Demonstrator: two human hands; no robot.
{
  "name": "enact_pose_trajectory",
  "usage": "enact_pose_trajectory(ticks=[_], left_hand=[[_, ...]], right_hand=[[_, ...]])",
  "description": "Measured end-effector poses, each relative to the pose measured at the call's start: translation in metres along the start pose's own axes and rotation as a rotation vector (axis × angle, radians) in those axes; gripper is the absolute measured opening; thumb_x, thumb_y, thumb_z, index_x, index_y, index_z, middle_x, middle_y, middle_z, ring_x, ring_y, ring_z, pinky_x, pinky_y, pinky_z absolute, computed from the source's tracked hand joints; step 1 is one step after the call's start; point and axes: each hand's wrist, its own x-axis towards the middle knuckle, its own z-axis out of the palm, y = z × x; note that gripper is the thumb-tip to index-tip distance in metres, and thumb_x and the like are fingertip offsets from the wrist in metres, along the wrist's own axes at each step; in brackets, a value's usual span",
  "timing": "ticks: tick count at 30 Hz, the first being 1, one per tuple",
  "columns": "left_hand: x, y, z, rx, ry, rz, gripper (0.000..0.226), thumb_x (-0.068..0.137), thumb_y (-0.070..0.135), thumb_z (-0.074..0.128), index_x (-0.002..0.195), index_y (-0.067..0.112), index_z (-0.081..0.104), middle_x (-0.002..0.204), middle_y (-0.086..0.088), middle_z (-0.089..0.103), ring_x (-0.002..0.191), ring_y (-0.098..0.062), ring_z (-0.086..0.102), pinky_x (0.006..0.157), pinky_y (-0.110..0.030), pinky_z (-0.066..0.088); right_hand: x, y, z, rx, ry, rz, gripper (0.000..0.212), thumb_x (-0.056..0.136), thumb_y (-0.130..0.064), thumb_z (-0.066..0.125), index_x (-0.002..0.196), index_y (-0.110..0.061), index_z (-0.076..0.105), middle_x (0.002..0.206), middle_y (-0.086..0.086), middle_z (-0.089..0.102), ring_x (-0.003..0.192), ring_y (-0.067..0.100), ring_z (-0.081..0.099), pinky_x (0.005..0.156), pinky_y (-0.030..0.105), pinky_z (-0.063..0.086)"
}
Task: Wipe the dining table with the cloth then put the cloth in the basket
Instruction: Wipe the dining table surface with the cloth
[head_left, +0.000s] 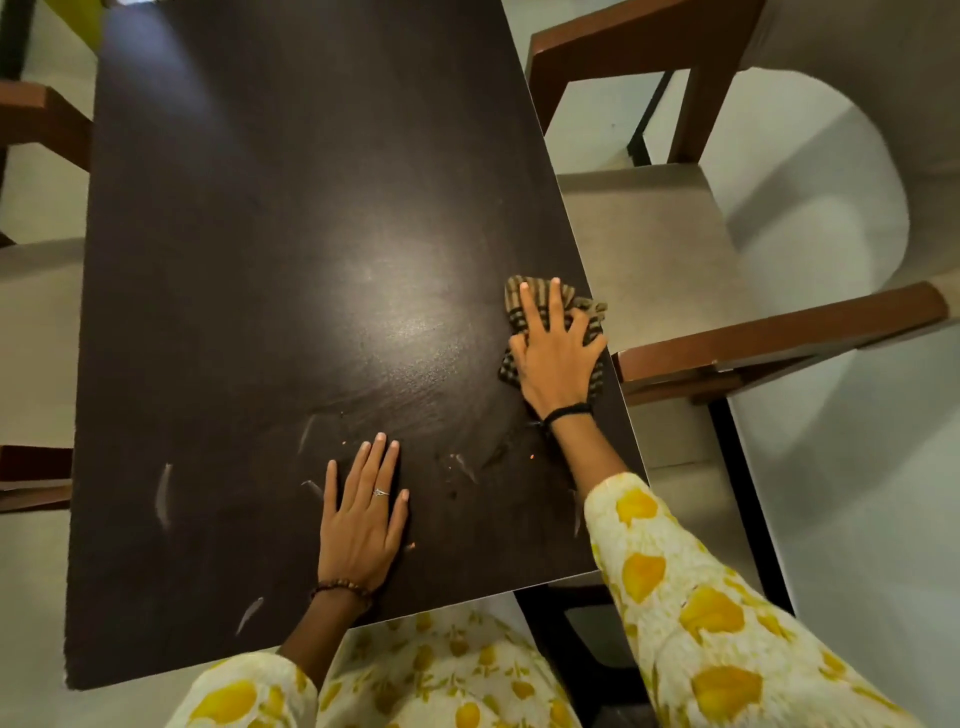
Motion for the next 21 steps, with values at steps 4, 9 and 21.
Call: enact_pose_trajectory(ticks=[4, 9, 21], left_hand=[[0.001, 0.002, -0.001, -0.011, -0.003, -0.002, 0.054, 0.098, 0.041, 0.014, 0.143, 0.013, 0.026, 0.149, -0.002, 0.025, 0.139, -0.013, 0.017, 0.114, -0.042, 0.007], [-0.001, 0.003, -0.003, -0.022, -0.003, -0.007, 0.054, 0.098, 0.041, 0.014, 0.142, 0.012, 0.028, 0.149, -0.003, 0.028, 0.138, -0.016, 0.021, 0.114, -0.043, 0.007], [-0.002, 0.002, -0.002, -0.009, -0.005, -0.005, 0.055, 0.098, 0.041, 0.013, 0.142, 0.013, 0.028, 0.149, -0.004, 0.027, 0.138, -0.015, 0.02, 0.114, -0.043, 0.005]], right_hand=[[-0.013, 0.008, -0.006, -0.006, -0.026, 0.122, 0.061, 0.09, -0.037, 0.046, 0.146, -0.028, 0.025, 0.154, 0.009, 0.024, 0.119, 0.037, 0.043, 0.091, 0.053, 0.035], [-0.087, -0.009, -0.007, -0.04, -0.043, 0.383, 0.067, 0.084, -0.04, 0.056, 0.144, -0.019, 0.032, 0.147, 0.02, 0.034, 0.116, 0.041, 0.046, 0.087, 0.057, 0.04], [-0.034, 0.005, -0.014, -0.049, -0.049, 0.201, 0.064, 0.083, -0.039, 0.053, 0.142, -0.017, 0.037, 0.141, 0.019, 0.043, 0.116, 0.036, 0.048, 0.088, 0.055, 0.039]])
